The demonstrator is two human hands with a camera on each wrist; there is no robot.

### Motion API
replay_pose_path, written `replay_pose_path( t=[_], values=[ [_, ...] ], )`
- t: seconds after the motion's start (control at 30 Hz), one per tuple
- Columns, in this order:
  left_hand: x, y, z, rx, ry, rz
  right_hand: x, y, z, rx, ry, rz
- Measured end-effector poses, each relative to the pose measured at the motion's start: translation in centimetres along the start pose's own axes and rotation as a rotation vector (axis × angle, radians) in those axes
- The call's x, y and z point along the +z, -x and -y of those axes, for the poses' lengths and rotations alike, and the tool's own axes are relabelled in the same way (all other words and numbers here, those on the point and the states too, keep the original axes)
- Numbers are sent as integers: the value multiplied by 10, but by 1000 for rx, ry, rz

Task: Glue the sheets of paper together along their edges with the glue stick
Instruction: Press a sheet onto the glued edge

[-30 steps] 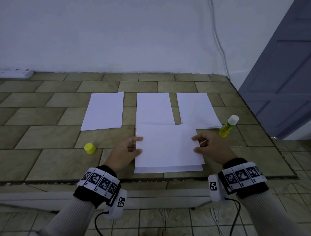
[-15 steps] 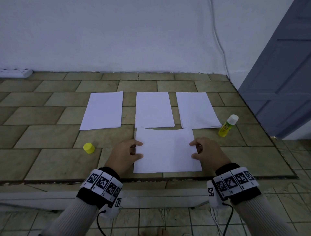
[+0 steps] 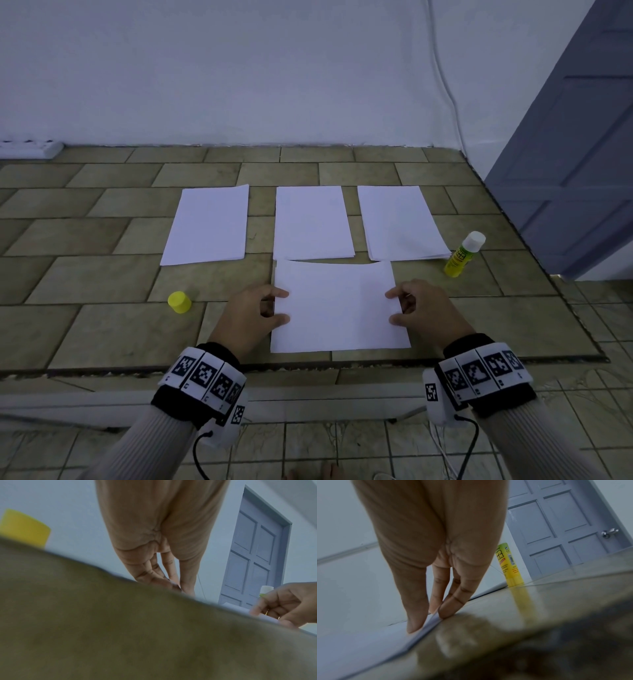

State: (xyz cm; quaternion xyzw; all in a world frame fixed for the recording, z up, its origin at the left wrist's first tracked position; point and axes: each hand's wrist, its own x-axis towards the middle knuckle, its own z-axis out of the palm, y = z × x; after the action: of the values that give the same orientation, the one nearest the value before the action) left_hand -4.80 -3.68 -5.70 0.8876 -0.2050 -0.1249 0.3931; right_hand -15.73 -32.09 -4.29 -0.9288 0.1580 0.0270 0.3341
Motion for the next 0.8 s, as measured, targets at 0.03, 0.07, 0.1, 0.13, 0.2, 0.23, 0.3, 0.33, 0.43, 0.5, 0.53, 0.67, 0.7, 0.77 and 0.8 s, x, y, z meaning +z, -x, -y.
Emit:
replay_pose_path(
  t=[0.03, 0.07, 0.1, 0.13, 0.2, 0.23, 0.3, 0.33, 0.43, 0.5, 0.53, 0.67, 0.7, 0.77, 0.8],
  values=[
    [0, 0, 0, -2, 5, 1, 0, 0, 0, 2, -11, 1],
    [0, 0, 0, -1, 7, 2, 0, 1, 0, 6, -19, 1],
    [0, 1, 0, 2, 6, 0, 0, 1, 0, 8, -21, 1],
    [0, 1, 0, 8, 5, -3, 0, 2, 0, 10, -22, 0],
    [0, 1, 0, 15, 8, -10, 0, 1, -1, 14, -29, -4],
    [0, 1, 0, 14, 11, -12, 0, 1, -1, 17, -33, -5],
    [0, 2, 1, 10, 8, -14, 0, 0, -1, 21, -37, -4],
    [0, 2, 1, 7, 8, -14, 0, 0, -1, 21, -32, -3],
    [-1, 2, 1, 0, 22, -15, 1, 0, 0, 18, -12, 5],
    [-1, 1, 1, 0, 22, -17, 1, 0, 0, 21, -7, 7],
    [-2, 2, 1, 1, 21, -18, 0, 0, 1, 24, -7, 10],
    [-2, 3, 1, 10, 2, -18, 0, -1, 2, 29, 9, 20],
    [-2, 3, 1, 11, 2, -18, 0, -1, 2, 30, 12, 21],
    [-2, 3, 2, 12, 11, -19, 0, -1, 2, 33, 12, 23],
    [-2, 3, 2, 11, 11, -22, 0, -2, 2, 35, 15, 24]
  ],
)
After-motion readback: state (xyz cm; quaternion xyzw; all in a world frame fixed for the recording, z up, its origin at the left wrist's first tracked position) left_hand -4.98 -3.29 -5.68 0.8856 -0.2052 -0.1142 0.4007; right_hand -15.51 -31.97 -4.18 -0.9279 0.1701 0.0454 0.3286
